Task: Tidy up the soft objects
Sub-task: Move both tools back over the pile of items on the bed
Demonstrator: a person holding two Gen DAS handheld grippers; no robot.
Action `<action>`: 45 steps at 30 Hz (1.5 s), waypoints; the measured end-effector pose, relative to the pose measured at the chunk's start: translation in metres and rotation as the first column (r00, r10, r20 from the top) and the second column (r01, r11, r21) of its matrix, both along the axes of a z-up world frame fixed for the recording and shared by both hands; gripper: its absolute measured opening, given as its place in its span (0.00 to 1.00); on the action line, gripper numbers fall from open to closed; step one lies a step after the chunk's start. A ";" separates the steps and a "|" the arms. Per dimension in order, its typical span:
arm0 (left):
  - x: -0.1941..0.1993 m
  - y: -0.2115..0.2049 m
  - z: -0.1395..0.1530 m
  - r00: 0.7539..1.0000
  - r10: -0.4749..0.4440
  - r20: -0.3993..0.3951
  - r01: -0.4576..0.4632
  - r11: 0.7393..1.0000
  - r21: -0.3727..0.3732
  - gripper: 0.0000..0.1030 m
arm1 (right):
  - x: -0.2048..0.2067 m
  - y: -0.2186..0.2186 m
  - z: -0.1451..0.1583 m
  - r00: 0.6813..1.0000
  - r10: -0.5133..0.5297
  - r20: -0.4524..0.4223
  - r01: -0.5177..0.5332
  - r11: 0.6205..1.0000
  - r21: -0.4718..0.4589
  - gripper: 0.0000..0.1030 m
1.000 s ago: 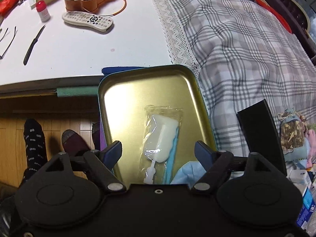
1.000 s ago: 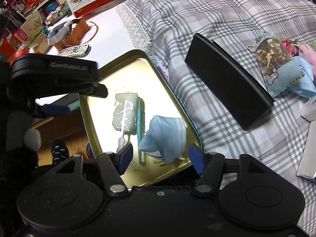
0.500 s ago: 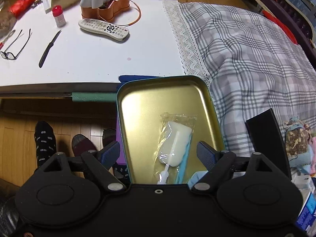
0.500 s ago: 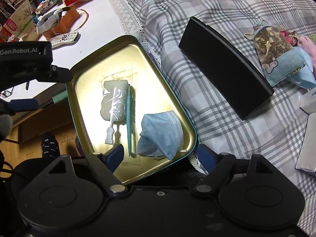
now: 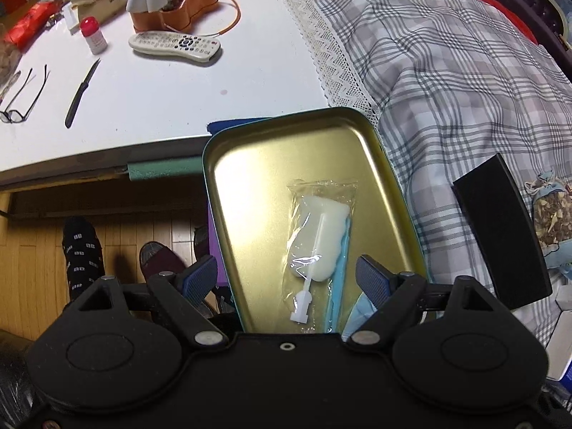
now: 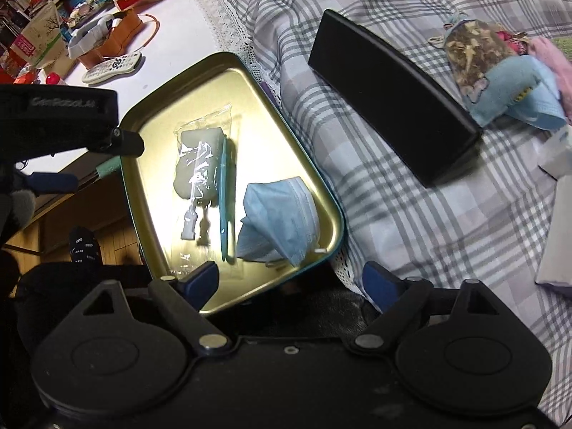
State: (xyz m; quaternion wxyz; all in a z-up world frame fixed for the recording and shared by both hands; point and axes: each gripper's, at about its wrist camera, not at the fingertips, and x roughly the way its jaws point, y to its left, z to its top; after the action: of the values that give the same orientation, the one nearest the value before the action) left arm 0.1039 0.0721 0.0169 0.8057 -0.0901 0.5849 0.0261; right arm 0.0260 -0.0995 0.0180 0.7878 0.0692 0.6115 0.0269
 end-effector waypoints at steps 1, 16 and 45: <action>-0.001 -0.001 0.000 1.000 -0.006 0.005 0.006 1.000 0.000 0.78 | -0.004 -0.002 0.003 1.000 -0.001 0.012 0.001 1.000 0.000 1.00; -0.008 -0.022 0.008 0.993 -0.092 0.077 0.092 0.996 0.005 0.89 | -0.052 -0.076 0.075 0.968 -0.055 0.246 0.082 0.991 -0.102 0.99; -0.011 -0.053 -0.006 0.981 -0.196 0.008 0.196 0.980 0.033 0.89 | -0.033 -0.330 0.032 0.918 -0.309 0.249 0.370 0.894 -0.255 0.99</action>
State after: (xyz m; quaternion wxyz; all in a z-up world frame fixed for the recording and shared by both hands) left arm 0.0927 0.0189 0.0105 0.8090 -0.0194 0.5859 -0.0446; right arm -0.0072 -0.4298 0.0502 0.8394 0.0534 0.5039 -0.1967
